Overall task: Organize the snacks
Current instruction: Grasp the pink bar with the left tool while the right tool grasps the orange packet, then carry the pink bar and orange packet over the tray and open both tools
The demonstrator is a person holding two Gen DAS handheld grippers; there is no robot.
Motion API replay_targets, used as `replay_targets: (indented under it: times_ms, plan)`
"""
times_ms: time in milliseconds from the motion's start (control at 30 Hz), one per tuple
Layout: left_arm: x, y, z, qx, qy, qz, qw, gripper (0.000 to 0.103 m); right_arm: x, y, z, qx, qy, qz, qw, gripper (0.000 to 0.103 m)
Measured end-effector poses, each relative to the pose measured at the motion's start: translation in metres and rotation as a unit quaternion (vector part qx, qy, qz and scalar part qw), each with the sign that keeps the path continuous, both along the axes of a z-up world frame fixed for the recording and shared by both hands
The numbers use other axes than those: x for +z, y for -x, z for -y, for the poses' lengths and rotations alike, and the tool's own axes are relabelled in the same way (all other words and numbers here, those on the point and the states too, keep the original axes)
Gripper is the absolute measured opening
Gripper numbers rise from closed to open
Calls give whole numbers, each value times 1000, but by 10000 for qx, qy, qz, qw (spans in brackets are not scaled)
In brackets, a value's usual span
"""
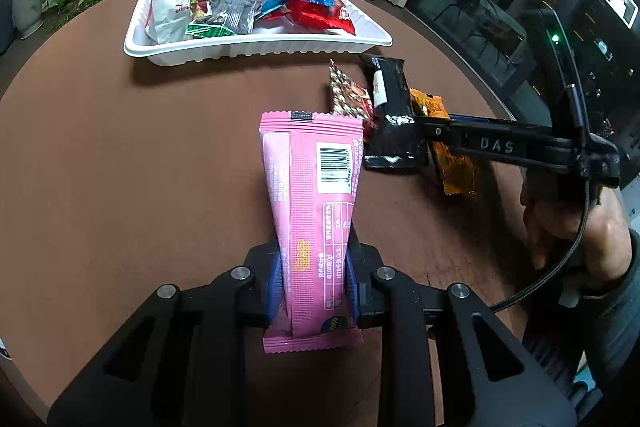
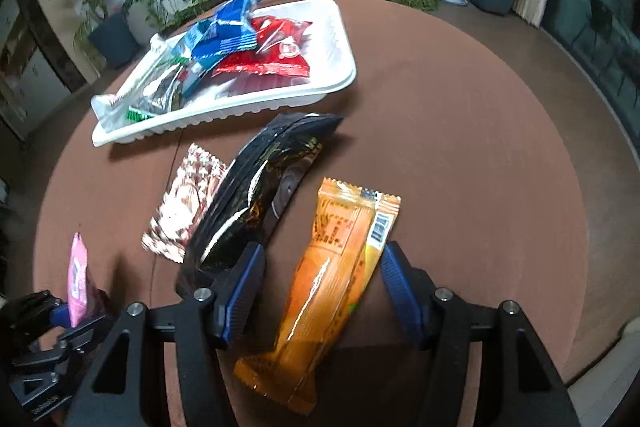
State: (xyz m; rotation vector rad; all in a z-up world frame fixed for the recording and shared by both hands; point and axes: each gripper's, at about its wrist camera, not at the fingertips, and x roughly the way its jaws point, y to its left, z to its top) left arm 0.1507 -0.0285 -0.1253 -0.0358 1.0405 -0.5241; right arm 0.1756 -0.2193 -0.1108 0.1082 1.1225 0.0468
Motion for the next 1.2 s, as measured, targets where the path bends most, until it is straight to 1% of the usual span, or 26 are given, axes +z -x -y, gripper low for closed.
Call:
replay_targets:
  times_ms: [100, 267, 367, 400, 467, 500, 567, 667, 967, 1100, 1200]
  plan:
    - [0, -1, -3, 52, 13, -6, 10000, 23, 0, 3, -2, 84, 177, 39, 9998, 59]
    - [0, -3, -8, 146, 49, -1, 9999, 23, 1, 10, 5, 26, 219, -26, 9998, 47]
    - [0, -3, -9, 163, 51, 6, 9999, 23, 1, 14, 3, 37, 345, -12, 9994, 43]
    - [0, -3, -9, 166, 48, 11, 9999, 23, 1, 14, 2, 52, 350, -9, 9994, 41]
    - [0, -3, -9, 174, 47, 16, 9998, 23, 1, 15, 1, 73, 325, 6, 9994, 35]
    - [0, -2, -9, 181, 52, 18, 9998, 23, 1, 16, 1, 80, 318, 11, 9995, 34]
    - [1, -2, -10, 209, 56, 30, 9998, 23, 2, 17, 3, 47, 241, 24, 9997, 23]
    - [0, -3, -11, 234, 78, 14, 9997, 23, 3, 18, 8, -13, 93, 34, 10000, 20]
    - [0, -5, -13, 304, 145, 36, 9994, 23, 5, 25, 21, -209, -273, 32, 9994, 19]
    - [1, -5, -16, 344, 208, 56, 9992, 23, 13, 31, 31, -333, -482, 146, 9982, 19]
    - [5, -5, -20, 378, 308, 68, 9988, 23, 23, 35, 45, -473, -747, 244, 9958, 19]
